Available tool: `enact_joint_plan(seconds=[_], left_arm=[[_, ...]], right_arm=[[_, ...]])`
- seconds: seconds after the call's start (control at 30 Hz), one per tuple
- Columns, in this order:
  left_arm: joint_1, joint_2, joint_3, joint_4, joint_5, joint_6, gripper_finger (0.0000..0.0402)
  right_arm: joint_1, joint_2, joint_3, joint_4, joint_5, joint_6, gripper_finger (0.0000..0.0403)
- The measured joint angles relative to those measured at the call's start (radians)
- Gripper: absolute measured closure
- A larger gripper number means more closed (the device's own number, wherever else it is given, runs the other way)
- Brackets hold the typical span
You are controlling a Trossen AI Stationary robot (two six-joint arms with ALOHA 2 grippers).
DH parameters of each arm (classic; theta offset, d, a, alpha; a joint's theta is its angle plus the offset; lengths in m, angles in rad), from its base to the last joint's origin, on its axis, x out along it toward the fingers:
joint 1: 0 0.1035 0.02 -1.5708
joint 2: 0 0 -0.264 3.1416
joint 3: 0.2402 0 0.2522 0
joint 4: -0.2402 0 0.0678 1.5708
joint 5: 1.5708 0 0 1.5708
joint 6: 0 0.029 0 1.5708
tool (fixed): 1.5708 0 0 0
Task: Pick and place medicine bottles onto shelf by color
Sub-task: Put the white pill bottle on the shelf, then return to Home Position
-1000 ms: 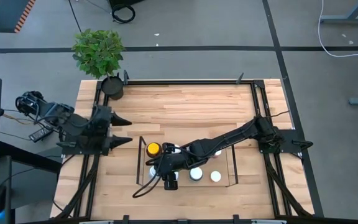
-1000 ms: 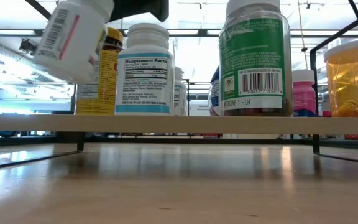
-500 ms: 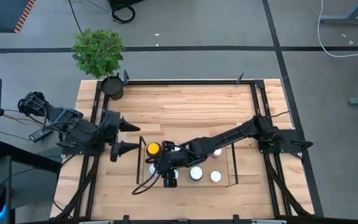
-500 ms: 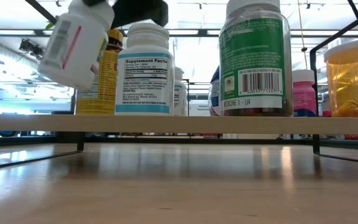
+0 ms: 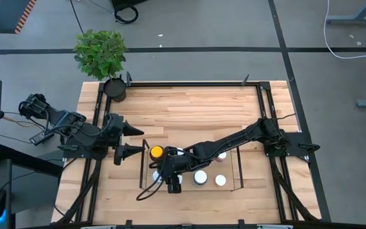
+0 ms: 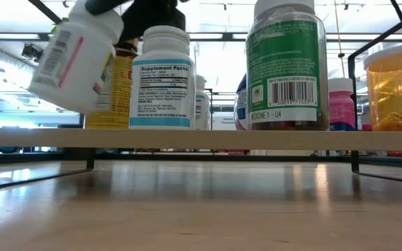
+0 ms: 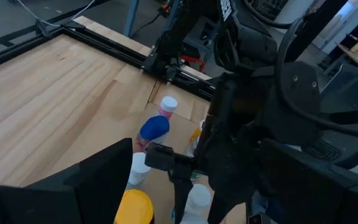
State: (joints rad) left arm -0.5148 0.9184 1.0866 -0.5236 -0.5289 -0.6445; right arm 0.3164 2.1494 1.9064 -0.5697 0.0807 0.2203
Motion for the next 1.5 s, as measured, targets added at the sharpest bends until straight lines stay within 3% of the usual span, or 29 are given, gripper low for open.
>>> enact_joint_plan(seconds=[0.57,0.9,1.5], left_arm=[[0.000,0.000,0.000,0.000,-0.001,-0.001,0.0047],[0.000,0.000,0.000,-0.005,-0.001,0.002,0.0047],[0.000,0.000,0.000,-0.006,-0.001,0.002,0.0047]], right_arm=[[0.003,0.000,0.000,0.012,-0.023,-0.025,0.0188],[0.003,0.000,0.000,0.012,-0.023,-0.023,0.0152],[0.002,0.000,0.001,0.012,0.000,0.002,0.0150]])
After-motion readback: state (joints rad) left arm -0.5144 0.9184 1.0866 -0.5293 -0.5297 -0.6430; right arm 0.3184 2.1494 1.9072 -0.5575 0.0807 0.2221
